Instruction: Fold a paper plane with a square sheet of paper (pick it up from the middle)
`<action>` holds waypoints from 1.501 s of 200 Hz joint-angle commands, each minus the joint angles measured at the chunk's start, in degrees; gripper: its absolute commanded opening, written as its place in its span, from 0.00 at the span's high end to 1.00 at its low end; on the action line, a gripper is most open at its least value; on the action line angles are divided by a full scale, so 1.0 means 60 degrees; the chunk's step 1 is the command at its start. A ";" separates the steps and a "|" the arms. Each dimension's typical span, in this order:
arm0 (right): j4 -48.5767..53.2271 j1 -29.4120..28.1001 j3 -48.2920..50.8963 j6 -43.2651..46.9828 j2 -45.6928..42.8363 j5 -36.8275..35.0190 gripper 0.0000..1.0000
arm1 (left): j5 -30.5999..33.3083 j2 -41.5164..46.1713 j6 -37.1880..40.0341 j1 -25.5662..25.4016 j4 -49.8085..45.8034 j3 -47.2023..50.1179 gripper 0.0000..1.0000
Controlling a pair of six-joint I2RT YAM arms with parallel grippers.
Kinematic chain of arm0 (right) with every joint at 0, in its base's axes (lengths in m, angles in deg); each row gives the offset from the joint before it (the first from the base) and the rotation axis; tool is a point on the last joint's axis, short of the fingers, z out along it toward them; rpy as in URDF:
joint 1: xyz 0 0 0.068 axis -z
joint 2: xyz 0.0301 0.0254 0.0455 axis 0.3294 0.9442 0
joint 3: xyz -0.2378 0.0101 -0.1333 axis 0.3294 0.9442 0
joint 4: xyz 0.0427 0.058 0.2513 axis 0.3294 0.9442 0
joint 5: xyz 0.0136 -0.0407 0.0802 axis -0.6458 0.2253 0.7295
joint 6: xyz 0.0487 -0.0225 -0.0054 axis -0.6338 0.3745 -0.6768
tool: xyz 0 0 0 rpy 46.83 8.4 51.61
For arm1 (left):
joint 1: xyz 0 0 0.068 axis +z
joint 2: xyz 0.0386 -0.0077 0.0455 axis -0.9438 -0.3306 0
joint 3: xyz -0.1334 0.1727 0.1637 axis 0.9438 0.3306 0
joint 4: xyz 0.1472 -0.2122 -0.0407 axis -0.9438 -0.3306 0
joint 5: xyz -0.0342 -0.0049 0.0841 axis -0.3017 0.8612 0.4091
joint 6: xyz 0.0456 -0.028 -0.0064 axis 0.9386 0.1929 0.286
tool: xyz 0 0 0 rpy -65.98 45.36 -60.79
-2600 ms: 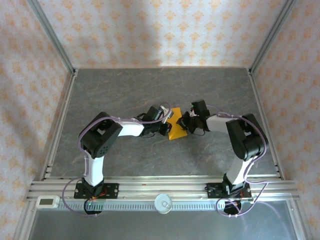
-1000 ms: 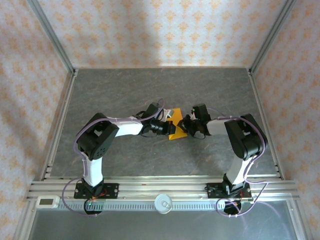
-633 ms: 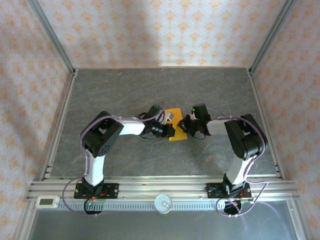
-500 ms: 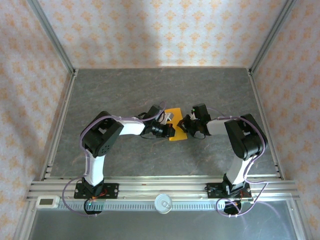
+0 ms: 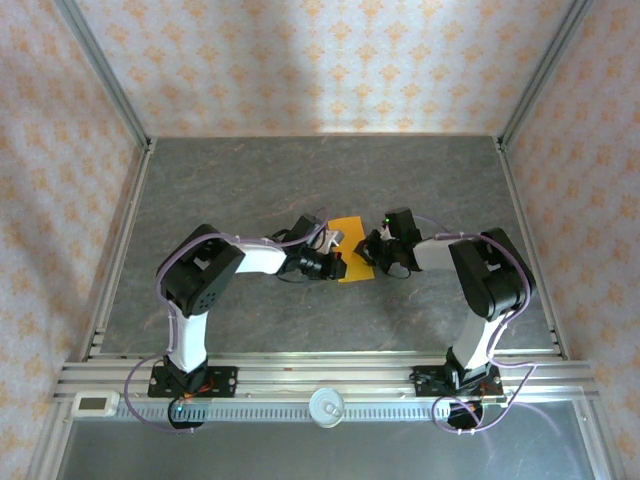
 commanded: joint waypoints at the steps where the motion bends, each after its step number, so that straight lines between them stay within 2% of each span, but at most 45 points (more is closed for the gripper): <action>1: 0.1412 0.0078 0.0495 0.0064 0.0282 -0.0729 1.00 | -0.0044 0.0267 0.0460 0.0014 -0.0762 0.0356 0.99; 113: 0.1430 0.0126 0.0523 0.0095 0.0286 -0.0728 1.00 | 0.0179 0.0933 0.1273 -0.0059 -0.1801 0.0542 0.97; 162: 0.1420 0.0136 0.0515 0.0095 0.0251 -0.0715 1.00 | -0.0294 0.1948 0.0520 -0.0060 -0.0318 0.0749 0.97; 208: 0.1358 0.0126 0.0548 0.0073 0.0279 -0.0682 1.00 | -0.0169 0.0815 -0.0250 -0.0059 0.0607 0.0086 0.97; 234: 0.1367 0.0134 0.0540 0.0107 0.0265 -0.0673 1.00 | 0.0106 0.0387 -0.0255 -0.0057 0.0610 -0.0147 0.97; 258: 0.1383 0.0155 0.0552 0.0132 0.0238 -0.0661 1.00 | 0.0246 0.0046 -0.0146 -0.0059 0.0306 0.0109 0.97; 300: 0.1379 0.0168 0.0596 0.0150 0.0257 -0.0670 1.00 | 0.0148 0.0403 0.0459 -0.0096 -0.0296 0.1157 0.97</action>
